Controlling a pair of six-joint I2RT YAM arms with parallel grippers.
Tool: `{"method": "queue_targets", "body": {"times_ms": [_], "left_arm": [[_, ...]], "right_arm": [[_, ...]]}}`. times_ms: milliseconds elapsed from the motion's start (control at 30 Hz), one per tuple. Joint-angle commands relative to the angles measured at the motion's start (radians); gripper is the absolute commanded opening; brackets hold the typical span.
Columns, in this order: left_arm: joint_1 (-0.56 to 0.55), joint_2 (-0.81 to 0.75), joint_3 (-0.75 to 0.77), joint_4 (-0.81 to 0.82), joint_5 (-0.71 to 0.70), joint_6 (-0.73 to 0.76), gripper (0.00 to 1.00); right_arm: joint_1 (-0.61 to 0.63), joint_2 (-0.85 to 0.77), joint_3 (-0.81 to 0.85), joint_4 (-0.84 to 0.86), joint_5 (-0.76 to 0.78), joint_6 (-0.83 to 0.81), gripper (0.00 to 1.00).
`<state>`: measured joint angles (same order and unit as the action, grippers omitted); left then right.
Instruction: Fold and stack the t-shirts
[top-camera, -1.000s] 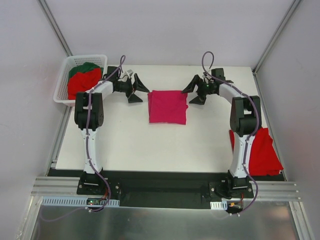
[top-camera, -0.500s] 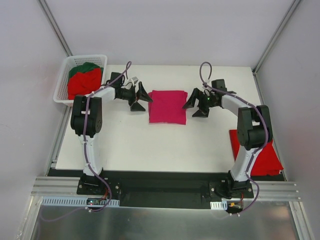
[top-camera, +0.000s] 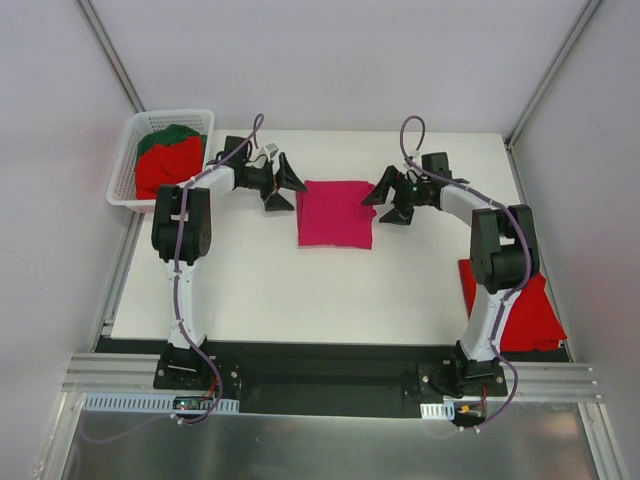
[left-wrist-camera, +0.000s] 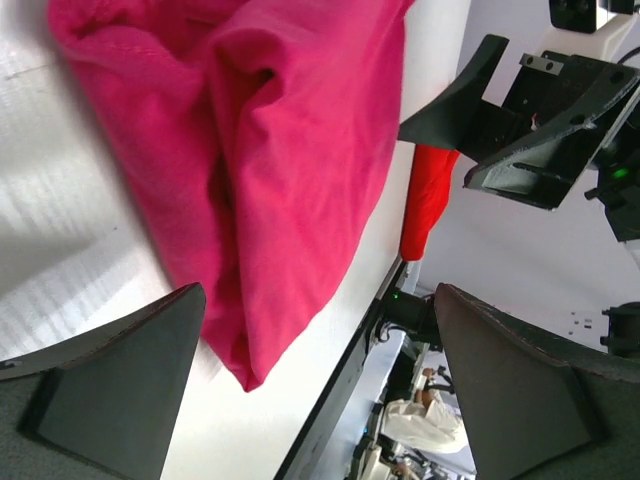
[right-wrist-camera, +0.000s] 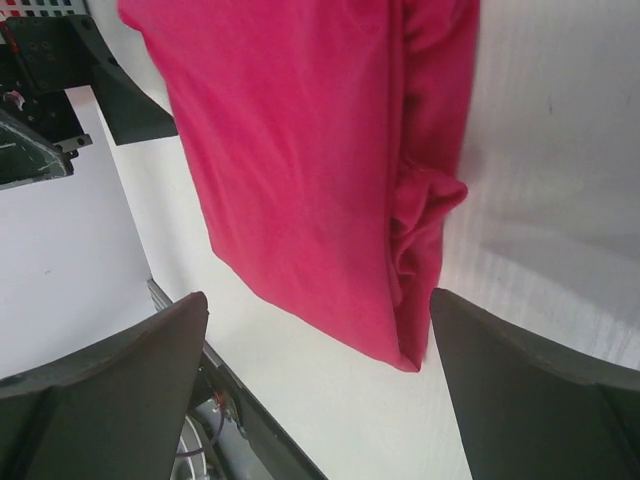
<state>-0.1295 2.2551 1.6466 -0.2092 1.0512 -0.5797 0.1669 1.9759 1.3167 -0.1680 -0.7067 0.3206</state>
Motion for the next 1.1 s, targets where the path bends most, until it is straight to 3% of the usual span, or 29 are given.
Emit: {"method": "queue_targets", "body": {"times_ms": [0,200,367,700,1067], "left_arm": [[0.005,-0.020,0.022,0.014,0.058,-0.014,0.99],[-0.008,-0.178,-0.036,0.013,0.076,-0.011,0.99],[-0.073,-0.178,0.076,0.017,0.104,-0.058,0.99],[-0.199,0.004,0.163,0.143,0.113,-0.157,0.99],[-0.245,0.139,0.194,0.152,0.073,-0.144,0.99]], "right_arm": [[-0.010,-0.051,0.042,-0.031,0.001,-0.012,0.96],[-0.036,-0.245,0.067,-0.307,0.142,-0.136,0.96],[-0.115,-0.472,-0.035,-0.421,0.225,-0.156,0.96],[-0.222,-0.830,-0.364,-0.551,0.371,-0.187,0.96],[-0.372,-0.940,-0.461,-0.680,0.594,-0.242,0.96]]}}
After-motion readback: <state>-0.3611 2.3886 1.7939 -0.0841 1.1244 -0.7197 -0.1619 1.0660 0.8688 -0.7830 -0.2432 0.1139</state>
